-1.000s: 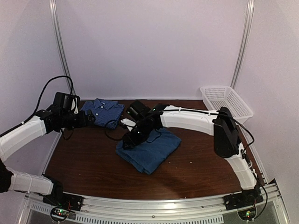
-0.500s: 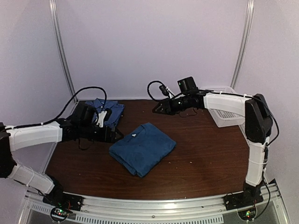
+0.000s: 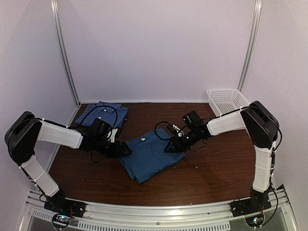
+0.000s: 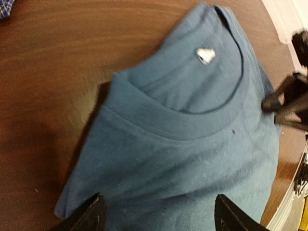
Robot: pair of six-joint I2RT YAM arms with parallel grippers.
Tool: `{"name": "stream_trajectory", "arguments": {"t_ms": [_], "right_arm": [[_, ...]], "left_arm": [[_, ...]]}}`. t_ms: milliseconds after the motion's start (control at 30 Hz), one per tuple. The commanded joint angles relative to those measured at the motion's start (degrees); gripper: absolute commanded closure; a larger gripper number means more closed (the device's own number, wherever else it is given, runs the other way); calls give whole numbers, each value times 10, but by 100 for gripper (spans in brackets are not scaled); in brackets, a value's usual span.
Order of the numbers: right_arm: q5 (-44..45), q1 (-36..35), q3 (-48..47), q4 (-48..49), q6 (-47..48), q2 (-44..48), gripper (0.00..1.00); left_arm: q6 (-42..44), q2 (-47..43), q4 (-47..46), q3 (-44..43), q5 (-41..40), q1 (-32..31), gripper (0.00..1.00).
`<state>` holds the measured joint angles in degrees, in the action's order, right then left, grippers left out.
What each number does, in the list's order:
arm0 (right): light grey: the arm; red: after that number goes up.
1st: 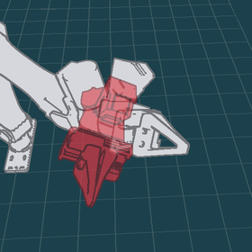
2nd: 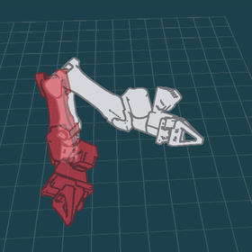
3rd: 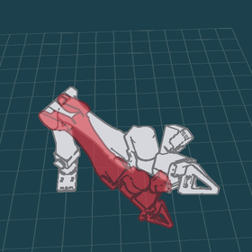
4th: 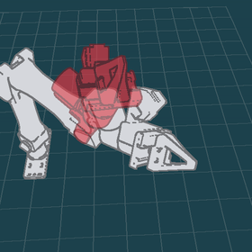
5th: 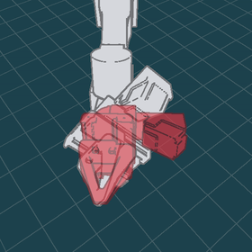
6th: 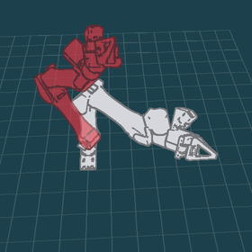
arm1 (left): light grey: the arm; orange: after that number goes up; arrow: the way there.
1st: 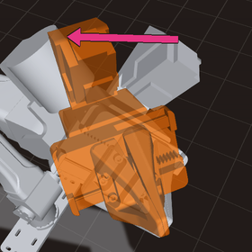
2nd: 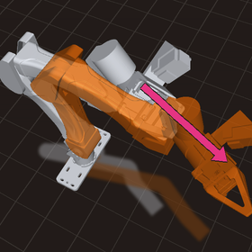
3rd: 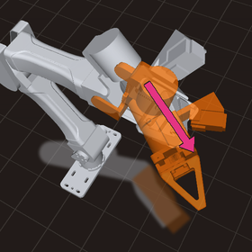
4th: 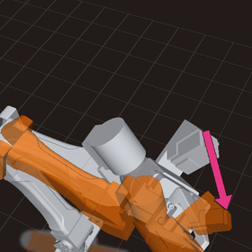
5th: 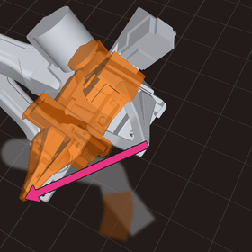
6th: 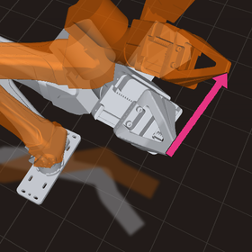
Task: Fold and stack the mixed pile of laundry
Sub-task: Rotate the square-folded T-shirt at the center of the board.
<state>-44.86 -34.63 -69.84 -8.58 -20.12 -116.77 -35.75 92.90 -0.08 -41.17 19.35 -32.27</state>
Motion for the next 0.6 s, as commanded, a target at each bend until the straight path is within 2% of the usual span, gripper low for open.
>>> {"name": "stream_trajectory", "arguments": {"t_ms": [0,133,333,467,567], "right_arm": [[30,-4,143,45,-53,66,62],[16,-22,229,84,-92,137,59],[31,-25,197,53,-84,246,54],[52,-18,142,0,-51,239,53],[48,-14,114,-4,-39,202,55]], "left_arm": [[-6,41,-28,-32,-46,24,20],[20,78,-15,-100,-43,25,16],[34,10,-44,-88,4,33,13],[27,-63,-45,-32,31,1,19],[19,-99,-45,4,43,-42,30]]}}
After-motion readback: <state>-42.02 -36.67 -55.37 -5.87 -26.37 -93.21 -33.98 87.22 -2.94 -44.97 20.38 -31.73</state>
